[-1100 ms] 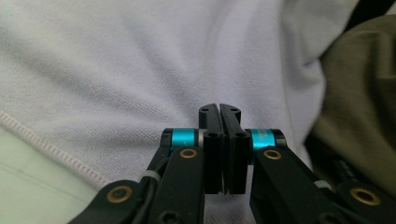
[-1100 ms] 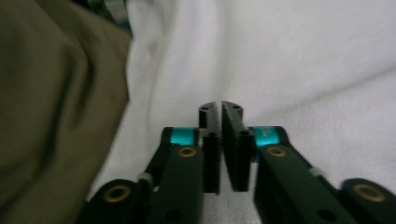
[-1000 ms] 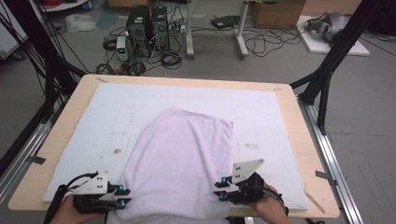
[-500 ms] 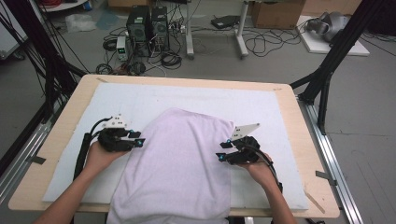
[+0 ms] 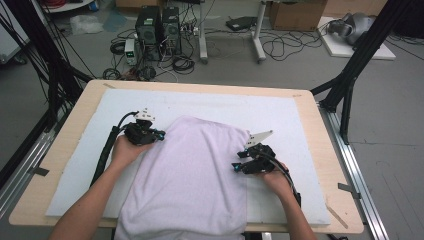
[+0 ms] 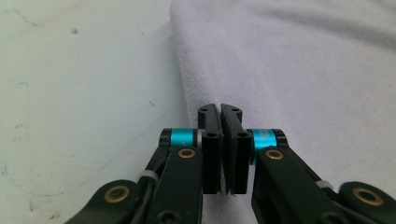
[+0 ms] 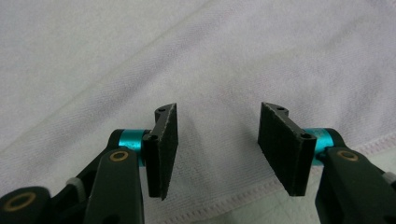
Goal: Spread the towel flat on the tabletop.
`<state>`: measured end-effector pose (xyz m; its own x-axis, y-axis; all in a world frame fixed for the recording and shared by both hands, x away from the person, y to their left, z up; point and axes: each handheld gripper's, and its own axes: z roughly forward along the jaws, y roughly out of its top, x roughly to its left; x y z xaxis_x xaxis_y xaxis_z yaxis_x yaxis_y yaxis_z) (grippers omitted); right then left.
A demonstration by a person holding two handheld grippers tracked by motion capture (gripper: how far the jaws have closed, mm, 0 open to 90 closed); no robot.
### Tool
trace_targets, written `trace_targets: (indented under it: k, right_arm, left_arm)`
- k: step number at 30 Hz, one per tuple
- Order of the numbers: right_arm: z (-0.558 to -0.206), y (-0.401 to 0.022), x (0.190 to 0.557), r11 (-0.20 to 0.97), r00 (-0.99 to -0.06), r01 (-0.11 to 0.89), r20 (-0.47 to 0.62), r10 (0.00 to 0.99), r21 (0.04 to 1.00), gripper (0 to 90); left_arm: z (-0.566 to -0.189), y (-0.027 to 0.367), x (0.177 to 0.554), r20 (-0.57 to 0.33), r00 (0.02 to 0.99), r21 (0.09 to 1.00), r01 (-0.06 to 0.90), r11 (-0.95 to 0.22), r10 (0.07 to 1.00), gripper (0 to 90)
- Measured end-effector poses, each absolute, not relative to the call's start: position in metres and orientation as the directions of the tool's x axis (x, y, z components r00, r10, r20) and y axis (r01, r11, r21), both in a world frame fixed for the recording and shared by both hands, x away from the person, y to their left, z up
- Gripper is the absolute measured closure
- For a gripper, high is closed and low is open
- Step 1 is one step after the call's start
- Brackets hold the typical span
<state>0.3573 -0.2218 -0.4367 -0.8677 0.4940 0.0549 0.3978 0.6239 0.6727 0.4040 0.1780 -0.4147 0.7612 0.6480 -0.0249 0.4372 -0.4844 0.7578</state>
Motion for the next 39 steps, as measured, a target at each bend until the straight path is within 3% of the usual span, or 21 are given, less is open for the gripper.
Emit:
trace_targets:
  k: [2, 4, 6, 7, 14, 23, 25, 26, 27, 30, 32, 34, 35, 36, 39]
  right_arm:
    - [-0.436, -0.224, 0.357, 0.613, -0.864, 0.405, 0.064, 0.5, 0.678, 46.3]
    - [-0.435, -0.225, 0.357, 0.61, -0.864, 0.401, 0.061, 0.5, 0.683, 45.9]
    - [-0.434, -0.226, 0.356, 0.61, -0.862, 0.395, 0.046, 0.505, 0.687, 45.9]
    - [-0.433, -0.227, 0.355, 0.611, -0.861, 0.394, 0.043, 0.506, 0.687, 45.6]
    - [-0.434, -0.226, 0.353, 0.619, -0.86, 0.392, 0.031, 0.51, 0.681, 43.8]
    - [-0.437, -0.22, 0.354, 0.637, -0.864, 0.388, 0.023, 0.502, 0.666, 42.1]
    - [-0.437, -0.218, 0.354, 0.638, -0.864, 0.387, 0.02, 0.503, 0.665, 42.0]
    - [-0.437, -0.218, 0.354, 0.637, -0.864, 0.386, 0.019, 0.503, 0.667, 42.0]
    - [-0.437, -0.219, 0.354, 0.636, -0.864, 0.386, 0.021, 0.502, 0.669, 41.9]
    - [-0.437, -0.22, 0.354, 0.635, -0.864, 0.386, 0.022, 0.503, 0.67, 41.9]
    - [-0.436, -0.222, 0.355, 0.628, -0.861, 0.384, 0.016, 0.509, 0.677, 42.3]
    - [-0.436, -0.222, 0.356, 0.623, -0.857, 0.384, 0.013, 0.515, 0.681, 42.4]
    - [-0.436, -0.223, 0.357, 0.621, -0.854, 0.387, 0.011, 0.52, 0.681, 43.0]
    - [-0.436, -0.224, 0.357, 0.624, -0.855, 0.381, 0.003, 0.519, 0.682, 43.5]
    - [-0.434, -0.228, 0.36, 0.612, -0.844, 0.391, 0.002, 0.537, 0.688, 46.5]
  left_arm:
    - [-0.407, 0.164, 0.388, -0.015, 0.812, 0.78, 0.374, -0.501, 0.583, 87.0]
    - [-0.404, 0.143, 0.369, -0.056, 0.898, 0.778, 0.313, -0.544, 0.436, 84.1]
    - [-0.404, 0.128, 0.356, -0.075, 0.938, 0.754, 0.276, -0.596, 0.339, 66.2]
    - [-0.404, 0.125, 0.353, -0.059, 0.942, 0.752, 0.259, -0.606, 0.329, 64.2]
    - [-0.407, 0.125, 0.372, -0.053, 0.887, 0.776, 0.326, -0.54, 0.459, 64.3]
    - [-0.423, 0.096, 0.392, -0.02, 0.843, 0.74, 0.374, -0.559, 0.537, 52.1]
    - [-0.426, 0.089, 0.396, -0.009, 0.852, 0.718, 0.37, -0.59, 0.524, 62.1]
    - [-0.428, 0.087, 0.398, -0.008, 0.867, 0.707, 0.357, -0.61, 0.499, 77.6]
    - [-0.429, 0.086, 0.4, 0.005, 0.868, 0.697, 0.352, -0.625, 0.496, 85.8]
    - [-0.419, 0.101, 0.405, 0.058, 0.822, 0.711, 0.364, -0.602, 0.566, 87.5]
    - [-0.402, 0.134, 0.413, 0.109, 0.688, 0.78, 0.389, -0.491, 0.717, 87.6]
    - [-0.389, 0.164, 0.418, 0.104, 0.565, 0.825, 0.411, -0.388, 0.819, 85.0]
    - [-0.385, 0.18, 0.42, 0.076, 0.512, 0.842, 0.427, -0.331, 0.856, 71.5]
    - [-0.384, 0.192, 0.421, 0.029, 0.509, 0.846, 0.445, -0.292, 0.86, 63.8]
    - [-0.389, 0.207, 0.419, 0.019, 0.558, 0.805, 0.483, -0.344, 0.83, 61.0]
